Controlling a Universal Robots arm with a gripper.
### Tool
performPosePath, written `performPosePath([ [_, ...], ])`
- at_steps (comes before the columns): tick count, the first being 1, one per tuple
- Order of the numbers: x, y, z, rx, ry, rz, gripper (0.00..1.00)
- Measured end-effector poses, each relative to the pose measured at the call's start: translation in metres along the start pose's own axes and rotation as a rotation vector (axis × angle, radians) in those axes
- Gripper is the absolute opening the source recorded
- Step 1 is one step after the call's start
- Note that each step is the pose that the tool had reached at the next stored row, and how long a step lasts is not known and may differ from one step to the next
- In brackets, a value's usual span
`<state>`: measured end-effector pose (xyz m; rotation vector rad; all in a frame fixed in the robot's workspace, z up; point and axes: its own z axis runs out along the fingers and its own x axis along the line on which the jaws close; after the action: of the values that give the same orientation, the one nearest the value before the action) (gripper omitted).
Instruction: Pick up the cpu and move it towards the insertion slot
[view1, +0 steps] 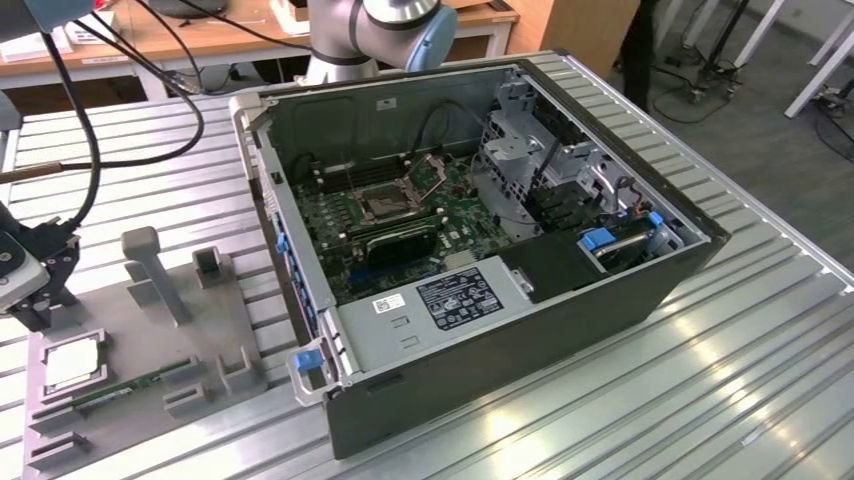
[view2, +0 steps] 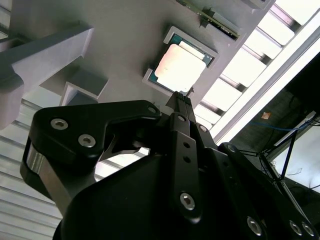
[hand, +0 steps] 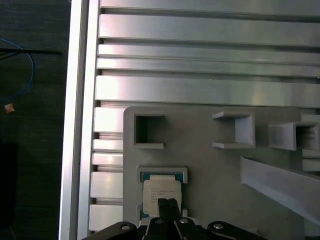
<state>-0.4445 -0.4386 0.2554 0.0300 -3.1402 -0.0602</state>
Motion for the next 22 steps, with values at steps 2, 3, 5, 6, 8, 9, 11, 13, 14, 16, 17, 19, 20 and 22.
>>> performPosePath([
  [2, 0.0, 0.0, 0.0004, 0.0001, 0.0002, 0.0, 0.11],
  [3, 0.0, 0.0, 0.0007, 0.0001, 0.0001, 0.0, 0.11],
  [5, 0.0, -0.0001, 0.0013, 0.0001, 0.0001, 0.0, 0.11],
  [6, 0.0, -0.0001, 0.0016, 0.0001, 0.0001, 0.0, 0.11],
  [8, 0.0, -0.0001, 0.0023, 0.0001, 0.0001, 0.0, 0.11],
  [9, 0.0, -0.0001, 0.0025, 0.0001, 0.0002, 0.0, 0.11],
  [11, 0.0, -0.0001, 0.0026, 0.0002, 0.0003, 0.0, 0.11],
  [13, 0.0, -0.0001, 0.0031, 0.0001, 0.0001, 0.0, 0.11],
  [14, 0.0, -0.0001, 0.0031, 0.0001, 0.0001, 0.0, 0.11],
  [16, 0.0, -0.0001, 0.0037, 0.0, -0.0001, 0.0, 0.11],
  [17, 0.0, -0.0002, 0.0041, 0.0, -0.0001, 0.0, 0.11],
  [19, 0.0, -0.0002, 0.005, 0.0001, 0.0001, 0.0, 0.11],
  [20, 0.0, -0.0002, 0.0057, 0.0, 0.0001, 0.0, 0.11],
  [22, 0.0, -0.0003, 0.0068, 0.0001, 0.0001, 0.0, 0.11],
])
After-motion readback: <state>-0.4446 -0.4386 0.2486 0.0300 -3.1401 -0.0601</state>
